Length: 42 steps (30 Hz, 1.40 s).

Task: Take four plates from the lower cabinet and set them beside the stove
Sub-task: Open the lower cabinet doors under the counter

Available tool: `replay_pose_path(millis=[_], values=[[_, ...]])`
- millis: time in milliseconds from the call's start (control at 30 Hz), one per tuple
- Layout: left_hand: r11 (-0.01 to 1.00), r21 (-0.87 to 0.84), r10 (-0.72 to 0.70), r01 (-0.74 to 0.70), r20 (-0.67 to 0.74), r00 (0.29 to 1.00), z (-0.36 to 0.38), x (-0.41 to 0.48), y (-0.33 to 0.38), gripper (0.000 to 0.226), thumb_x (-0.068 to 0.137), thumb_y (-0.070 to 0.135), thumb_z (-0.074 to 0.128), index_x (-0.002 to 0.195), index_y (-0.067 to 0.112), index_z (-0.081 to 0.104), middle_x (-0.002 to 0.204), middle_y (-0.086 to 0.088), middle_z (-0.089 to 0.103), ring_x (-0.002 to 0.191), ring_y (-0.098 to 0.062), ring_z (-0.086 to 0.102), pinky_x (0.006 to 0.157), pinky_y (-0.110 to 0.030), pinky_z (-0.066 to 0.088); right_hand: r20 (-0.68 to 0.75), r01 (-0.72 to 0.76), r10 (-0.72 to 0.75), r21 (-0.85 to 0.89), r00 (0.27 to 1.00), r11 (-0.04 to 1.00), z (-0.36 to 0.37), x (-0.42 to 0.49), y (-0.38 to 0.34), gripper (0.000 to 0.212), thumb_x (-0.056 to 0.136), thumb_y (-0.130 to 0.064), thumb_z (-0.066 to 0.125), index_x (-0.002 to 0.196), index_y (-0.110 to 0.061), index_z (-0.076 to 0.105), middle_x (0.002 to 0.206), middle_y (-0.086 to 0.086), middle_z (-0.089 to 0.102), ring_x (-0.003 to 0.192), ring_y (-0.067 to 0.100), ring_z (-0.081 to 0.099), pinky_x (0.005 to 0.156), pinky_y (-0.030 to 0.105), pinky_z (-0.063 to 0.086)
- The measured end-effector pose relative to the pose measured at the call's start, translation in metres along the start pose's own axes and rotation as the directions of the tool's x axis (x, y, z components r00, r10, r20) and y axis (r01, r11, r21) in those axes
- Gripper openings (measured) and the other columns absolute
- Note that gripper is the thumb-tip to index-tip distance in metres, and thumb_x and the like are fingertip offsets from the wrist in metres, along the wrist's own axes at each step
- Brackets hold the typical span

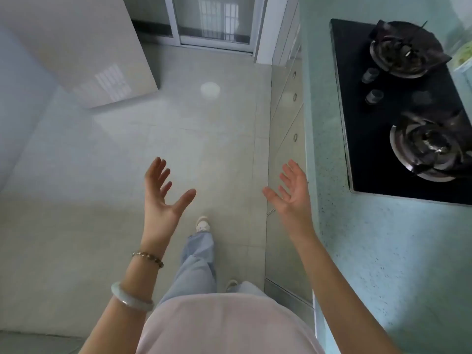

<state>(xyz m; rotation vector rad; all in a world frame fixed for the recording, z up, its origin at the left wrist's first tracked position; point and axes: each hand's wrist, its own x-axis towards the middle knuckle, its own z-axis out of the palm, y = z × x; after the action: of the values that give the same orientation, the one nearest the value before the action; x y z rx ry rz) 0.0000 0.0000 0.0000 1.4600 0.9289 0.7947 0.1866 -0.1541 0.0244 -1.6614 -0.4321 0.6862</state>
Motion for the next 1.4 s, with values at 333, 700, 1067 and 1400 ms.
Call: replay_pose_path(millis=[333, 700, 1067, 1400], values=[[1.000, -0.024, -0.003, 0.006, 0.097, 0.995, -0.024, 0.148, 0.015, 0.084, 0.069, 0.032, 0.077, 0.139, 0.037, 0.032, 0.146, 0.014, 0.039, 0.134, -0.002, 0.042, 0.111, -0.034, 0.038, -0.099, -0.006, 0.005, -0.003, 0.995, 1.000, 0.077, 0.120, -0.036, 0.072, 0.080, -0.007, 0.073, 0.138, -0.026, 0.035, 0.141, -0.004, 0.043, 0.130, 0.011, 0.043, 0.112, 0.038, 0.035], [1.000, -0.015, -0.008, 0.010, 0.109, 0.994, -0.035, 0.286, 0.018, 0.082, 0.073, 0.022, 0.076, 0.141, 0.036, 0.032, 0.148, 0.011, 0.038, 0.134, -0.002, 0.041, 0.112, -0.036, 0.037, -0.106, 0.011, -0.009, 0.017, 0.994, 1.000, 0.141, 0.245, -0.071, 0.071, 0.081, -0.007, 0.072, 0.136, -0.031, 0.036, 0.139, -0.006, 0.043, 0.129, 0.009, 0.043, 0.113, 0.039, 0.034], [1.000, 0.002, 0.021, -0.021, 0.093, 0.995, -0.009, 0.479, 0.028, 0.077, 0.076, 0.024, 0.074, 0.141, 0.035, 0.033, 0.147, 0.013, 0.039, 0.134, -0.003, 0.041, 0.112, -0.035, 0.037, -0.135, 0.015, -0.016, -0.008, 0.991, 1.000, 0.180, 0.430, -0.105, 0.073, 0.080, -0.008, 0.073, 0.141, -0.025, 0.036, 0.142, -0.005, 0.044, 0.130, 0.009, 0.044, 0.112, 0.038, 0.035], [0.999, -0.010, 0.043, -0.042, 0.082, 0.996, 0.009, 0.629, 0.044, 0.069, 0.079, 0.028, 0.072, 0.136, 0.041, 0.035, 0.147, 0.014, 0.040, 0.135, -0.005, 0.042, 0.111, -0.031, 0.037, -0.121, 0.012, -0.014, -0.019, 0.993, 1.000, 0.212, 0.569, -0.153, 0.070, 0.081, -0.009, 0.073, 0.138, -0.029, 0.037, 0.141, -0.007, 0.044, 0.129, 0.008, 0.044, 0.112, 0.035, 0.035]])
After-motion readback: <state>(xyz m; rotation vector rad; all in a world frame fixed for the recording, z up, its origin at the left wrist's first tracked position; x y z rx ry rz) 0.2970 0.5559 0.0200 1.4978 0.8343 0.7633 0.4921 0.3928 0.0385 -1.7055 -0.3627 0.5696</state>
